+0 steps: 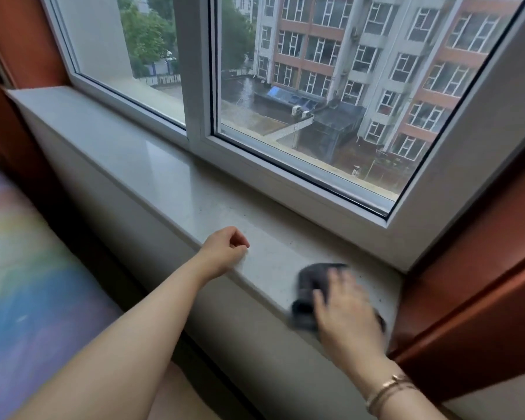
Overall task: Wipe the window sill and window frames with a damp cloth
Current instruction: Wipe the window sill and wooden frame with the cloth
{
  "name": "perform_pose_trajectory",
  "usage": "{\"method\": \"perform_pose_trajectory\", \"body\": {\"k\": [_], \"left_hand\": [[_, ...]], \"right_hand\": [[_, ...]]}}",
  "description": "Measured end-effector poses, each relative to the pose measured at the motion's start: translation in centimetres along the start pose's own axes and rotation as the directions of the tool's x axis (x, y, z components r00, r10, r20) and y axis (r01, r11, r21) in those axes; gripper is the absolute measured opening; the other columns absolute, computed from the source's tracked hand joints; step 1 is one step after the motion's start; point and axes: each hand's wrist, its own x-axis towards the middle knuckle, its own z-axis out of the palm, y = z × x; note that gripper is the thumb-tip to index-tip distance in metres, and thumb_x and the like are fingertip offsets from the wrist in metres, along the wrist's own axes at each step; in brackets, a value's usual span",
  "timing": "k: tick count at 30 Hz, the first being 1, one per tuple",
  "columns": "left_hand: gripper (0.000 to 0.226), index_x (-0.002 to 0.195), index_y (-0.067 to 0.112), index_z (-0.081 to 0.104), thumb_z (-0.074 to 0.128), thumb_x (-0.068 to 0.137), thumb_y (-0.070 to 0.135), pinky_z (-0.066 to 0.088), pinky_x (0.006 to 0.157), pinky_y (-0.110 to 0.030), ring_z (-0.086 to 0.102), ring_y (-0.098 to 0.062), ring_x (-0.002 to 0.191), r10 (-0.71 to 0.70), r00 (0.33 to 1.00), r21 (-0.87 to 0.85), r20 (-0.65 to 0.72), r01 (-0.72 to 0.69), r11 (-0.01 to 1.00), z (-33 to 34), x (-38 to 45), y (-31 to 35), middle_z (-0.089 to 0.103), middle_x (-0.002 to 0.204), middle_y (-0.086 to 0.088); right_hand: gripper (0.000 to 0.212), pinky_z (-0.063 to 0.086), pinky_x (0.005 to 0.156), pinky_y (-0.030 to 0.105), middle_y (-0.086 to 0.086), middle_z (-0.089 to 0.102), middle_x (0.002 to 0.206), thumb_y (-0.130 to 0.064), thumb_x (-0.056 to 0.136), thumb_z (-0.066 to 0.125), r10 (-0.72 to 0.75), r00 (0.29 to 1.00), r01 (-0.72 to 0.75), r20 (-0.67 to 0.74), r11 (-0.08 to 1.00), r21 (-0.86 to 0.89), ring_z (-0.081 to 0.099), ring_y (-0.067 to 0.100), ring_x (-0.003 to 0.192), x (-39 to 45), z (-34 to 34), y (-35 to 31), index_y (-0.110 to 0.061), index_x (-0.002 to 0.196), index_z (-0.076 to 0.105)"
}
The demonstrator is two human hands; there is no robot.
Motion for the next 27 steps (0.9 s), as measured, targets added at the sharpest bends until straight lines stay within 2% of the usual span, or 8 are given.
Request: {"method": "perform_pose_trajectory", "body": {"k": [2, 5, 10, 12, 15, 17, 22, 27], "left_hand": [[0.005, 0.09, 0.014, 0.061, 0.058, 0.088, 0.011, 0.038, 0.059, -0.016, 0.049, -0.008, 0.069, -0.002, 1.0, -0.004, 0.001, 0.002, 1.0, -0.1, -0.1, 0.1, 0.057, 0.082, 0.004], [0.005, 0.089, 0.015, 0.061, 0.059, 0.087, 0.011, 0.036, 0.057, -0.016, 0.048, -0.008, 0.067, 0.004, 1.0, -0.017, -0.012, -0.004, 1.0, 0.0, 0.3, 0.0, 0.056, 0.079, 0.006], [0.007, 0.081, 0.026, 0.061, 0.06, 0.084, 0.019, 0.044, 0.069, -0.023, 0.051, -0.01, 0.07, -0.014, 0.999, -0.051, -0.033, 0.013, 0.999, 0.7, 1.6, -1.1, 0.06, 0.083, 0.007], [0.004, 0.078, 0.032, 0.06, 0.057, 0.077, 0.031, 0.049, 0.084, -0.035, 0.058, -0.017, 0.084, -0.028, 0.997, -0.017, -0.073, 0.027, 0.999, 1.0, 2.1, -1.3, 0.063, 0.087, 0.009], [0.005, 0.079, 0.03, 0.057, 0.056, 0.084, 0.028, 0.044, 0.096, -0.045, 0.057, -0.023, 0.101, -0.045, 0.992, 0.062, -0.117, 0.052, 0.997, 1.3, 1.9, -0.8, 0.064, 0.09, 0.009], [0.006, 0.083, 0.032, 0.055, 0.053, 0.089, 0.029, 0.04, 0.1, -0.043, 0.052, -0.021, 0.108, -0.059, 0.991, 0.126, -0.121, 0.074, 0.989, 1.6, 1.6, -0.2, 0.058, 0.09, 0.014], [0.009, 0.083, 0.033, 0.053, 0.05, 0.089, 0.027, 0.039, 0.102, -0.043, 0.048, -0.021, 0.109, -0.075, 0.992, 0.083, -0.099, 0.084, 0.993, 1.4, 1.4, -0.4, 0.055, 0.089, 0.014], [0.007, 0.084, 0.033, 0.055, 0.053, 0.087, 0.026, 0.04, 0.102, -0.043, 0.049, -0.02, 0.108, -0.08, 0.993, 0.05, -0.083, 0.085, 0.995, 1.5, 1.7, -0.7, 0.058, 0.087, 0.013]], "right_hand": [[0.066, 0.036, 0.106, 0.049, 0.033, 0.044, 0.135, -0.036, 0.088, 0.024, 0.265, 0.963, -0.267, -0.047, 0.962, -0.062, 0.044, 0.044, 0.126, 0.2, -0.2, 0.6, 0.008, 0.133, 0.045], [0.066, 0.016, 0.114, 0.043, 0.028, 0.032, 0.146, -0.041, 0.093, 0.034, 0.364, 0.93, -0.359, 0.058, 0.93, -0.084, 0.029, 0.038, 0.137, 2.4, -0.3, -1.0, 0.004, 0.142, 0.033], [0.069, 0.013, 0.115, 0.039, 0.018, 0.023, 0.153, -0.048, 0.094, 0.024, 0.213, 0.972, -0.205, 0.103, 0.976, -0.077, 0.023, 0.03, 0.139, 8.6, 0.8, -3.8, -0.005, 0.147, 0.022], [0.07, 0.007, 0.116, 0.038, 0.014, 0.017, 0.156, -0.05, 0.094, 0.025, 0.052, 0.991, -0.05, 0.124, 0.999, -0.019, 0.017, 0.027, 0.142, 9.2, 1.1, -5.4, -0.008, 0.15, 0.018], [0.081, -0.002, 0.117, 0.036, 0.008, 0.008, 0.159, -0.056, 0.082, 0.003, -0.179, 0.973, 0.171, 0.147, 0.983, 0.064, 0.005, 0.02, 0.146, 6.5, 0.8, -7.3, -0.015, 0.152, 0.013], [0.084, -0.004, 0.117, 0.036, 0.007, 0.006, 0.16, -0.053, 0.078, -0.004, -0.146, 0.976, 0.139, 0.159, 0.989, 0.051, 0.002, 0.018, 0.146, 4.9, 0.7, -6.3, -0.017, 0.152, 0.011], [0.067, 0.003, 0.118, 0.04, 0.01, 0.015, 0.157, -0.046, 0.094, 0.016, 0.135, 0.985, -0.127, 0.105, 0.988, -0.085, 0.013, 0.022, 0.145, 6.3, 0.1, -3.0, -0.011, 0.151, 0.014], [0.072, -0.005, 0.118, 0.039, 0.006, 0.006, 0.16, -0.058, 0.094, 0.019, -0.01, 0.986, 0.017, 0.166, 0.999, -0.041, 0.001, 0.019, 0.146, 7.3, 0.3, -3.0, -0.018, 0.152, 0.009]]}}
